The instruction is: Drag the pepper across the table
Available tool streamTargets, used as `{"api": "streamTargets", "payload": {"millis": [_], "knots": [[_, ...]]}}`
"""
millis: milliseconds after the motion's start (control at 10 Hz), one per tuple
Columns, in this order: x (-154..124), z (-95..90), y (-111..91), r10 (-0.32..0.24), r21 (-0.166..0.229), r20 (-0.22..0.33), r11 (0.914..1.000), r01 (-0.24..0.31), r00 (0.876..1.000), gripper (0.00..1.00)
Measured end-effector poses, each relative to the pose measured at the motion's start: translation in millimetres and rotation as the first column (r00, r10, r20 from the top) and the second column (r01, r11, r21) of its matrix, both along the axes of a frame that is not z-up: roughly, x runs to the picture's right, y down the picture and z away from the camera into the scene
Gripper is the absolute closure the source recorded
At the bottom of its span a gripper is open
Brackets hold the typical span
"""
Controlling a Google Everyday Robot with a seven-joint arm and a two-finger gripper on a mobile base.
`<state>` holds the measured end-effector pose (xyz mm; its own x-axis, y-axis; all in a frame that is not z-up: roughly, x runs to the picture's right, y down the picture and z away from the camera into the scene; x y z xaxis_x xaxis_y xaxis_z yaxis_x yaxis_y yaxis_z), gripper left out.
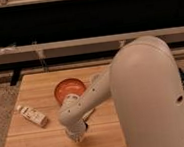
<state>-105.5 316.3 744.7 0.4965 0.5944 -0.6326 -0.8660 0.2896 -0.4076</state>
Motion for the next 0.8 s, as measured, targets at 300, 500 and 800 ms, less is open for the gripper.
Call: {"api": "streamTargets", "payload": {"millis": [300, 500, 800], "knots": [[28, 1.3, 5, 0.005, -0.004, -0.034, 1.0000, -0.005, 0.999, 0.77], [51, 2.6, 4, 0.043, -0.002, -0.077, 0.9991, -0.043, 0.996, 0.58], [85, 2.2, 2, 0.140, 0.024, -0.147, 0.9901, -0.138, 0.979, 0.27]]}}
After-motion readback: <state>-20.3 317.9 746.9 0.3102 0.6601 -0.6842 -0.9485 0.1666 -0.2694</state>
